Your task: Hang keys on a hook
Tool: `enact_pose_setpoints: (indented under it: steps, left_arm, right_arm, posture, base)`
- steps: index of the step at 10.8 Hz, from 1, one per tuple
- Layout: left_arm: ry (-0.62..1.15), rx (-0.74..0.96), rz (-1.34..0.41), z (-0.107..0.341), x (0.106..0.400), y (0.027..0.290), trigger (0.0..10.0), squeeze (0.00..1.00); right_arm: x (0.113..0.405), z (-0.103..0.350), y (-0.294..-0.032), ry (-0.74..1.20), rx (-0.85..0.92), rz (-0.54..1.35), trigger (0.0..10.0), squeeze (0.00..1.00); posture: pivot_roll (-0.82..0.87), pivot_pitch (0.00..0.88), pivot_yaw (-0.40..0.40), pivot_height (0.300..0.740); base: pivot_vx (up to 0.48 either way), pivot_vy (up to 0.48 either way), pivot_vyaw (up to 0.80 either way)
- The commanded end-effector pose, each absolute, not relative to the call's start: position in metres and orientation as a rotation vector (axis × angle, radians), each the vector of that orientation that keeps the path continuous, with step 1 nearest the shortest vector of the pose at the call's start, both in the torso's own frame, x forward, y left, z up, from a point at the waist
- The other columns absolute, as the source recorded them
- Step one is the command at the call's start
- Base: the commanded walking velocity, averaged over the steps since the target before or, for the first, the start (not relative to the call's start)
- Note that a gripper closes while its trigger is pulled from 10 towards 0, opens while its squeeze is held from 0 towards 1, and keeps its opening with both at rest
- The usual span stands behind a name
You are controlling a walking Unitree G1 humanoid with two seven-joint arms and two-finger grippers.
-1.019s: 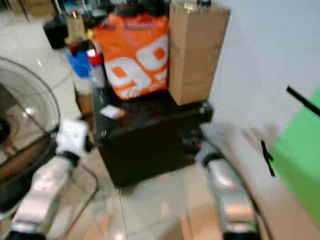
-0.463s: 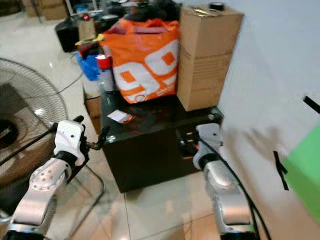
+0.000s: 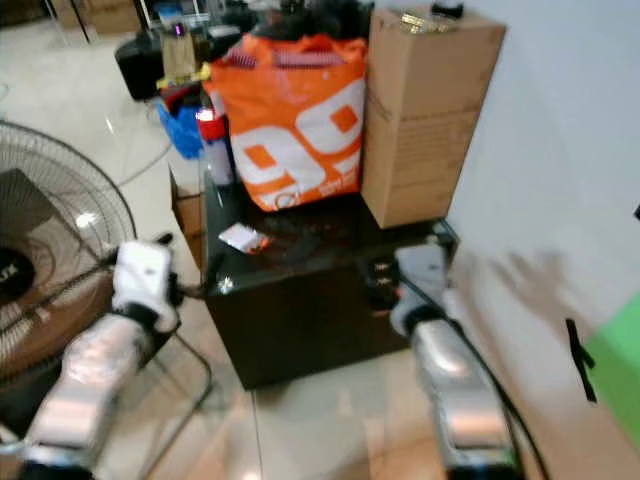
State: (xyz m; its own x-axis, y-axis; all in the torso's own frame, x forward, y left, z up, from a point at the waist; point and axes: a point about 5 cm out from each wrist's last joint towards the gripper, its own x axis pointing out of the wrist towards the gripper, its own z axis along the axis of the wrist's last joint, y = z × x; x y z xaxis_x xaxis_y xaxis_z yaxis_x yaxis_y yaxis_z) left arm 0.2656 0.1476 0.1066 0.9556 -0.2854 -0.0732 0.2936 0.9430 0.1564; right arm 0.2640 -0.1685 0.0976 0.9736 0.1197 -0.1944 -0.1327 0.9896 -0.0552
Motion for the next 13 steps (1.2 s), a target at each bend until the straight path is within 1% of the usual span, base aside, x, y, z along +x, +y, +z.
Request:
enact_pose_setpoints:
  steps: [1,3,5,9,11,13]
  left_arm:
    - [0.046,0.189,-0.283,0.1104,0.2673,0.1554,10.0,1.00]
    - [0.046,0.186,-0.288,0.1103,0.2671,0.1550,10.0,1.00]
    - [0.045,0.193,-0.286,0.1106,0.2675,0.1544,10.0,1.00]
    - [0.047,0.188,-0.269,0.1105,0.2696,0.1544,10.0,1.00]
    - [0.014,0.194,-0.223,0.1118,0.2711,0.1565,10.0,1.00]
    - [0.024,0.192,-0.236,0.1108,0.2702,0.1559,10.0,1.00]
  right_arm:
    - [0.2651,0.1001,-0.1600,0.177,-0.036,0.151,10.0,1.00]
    - [0.2654,0.1000,-0.1613,0.175,-0.041,0.127,10.0,1.00]
    - [0.2654,0.1008,-0.1566,0.162,-0.045,0.167,10.0,1.00]
    - [0.2663,0.1011,-0.1572,0.160,-0.040,0.154,10.0,1.00]
    - [0.2670,0.1011,-0.1582,0.160,-0.040,0.151,10.0,1.00]
    - [0.2672,0.1010,-0.1583,0.160,-0.043,0.154,10.0,1.00]
  posture:
    - [-0.03,0.000,0.052,0.740]
    - [-0.03,0.000,0.051,0.740]
    - [-0.03,0.000,0.051,0.740]
    - [-0.03,0.000,0.054,0.740]
    - [-0.03,0.000,0.053,0.740]
    - [-0.02,0.000,0.049,0.740]
  base:
    - [0.292,0.000,0.00]
    - [0.294,0.000,0.00]
    - [0.287,0.000,0.00]
    - [0.000,0.000,0.00]
    - [0.000,0.000,0.00]
    - [0.268,0.000,0.00]
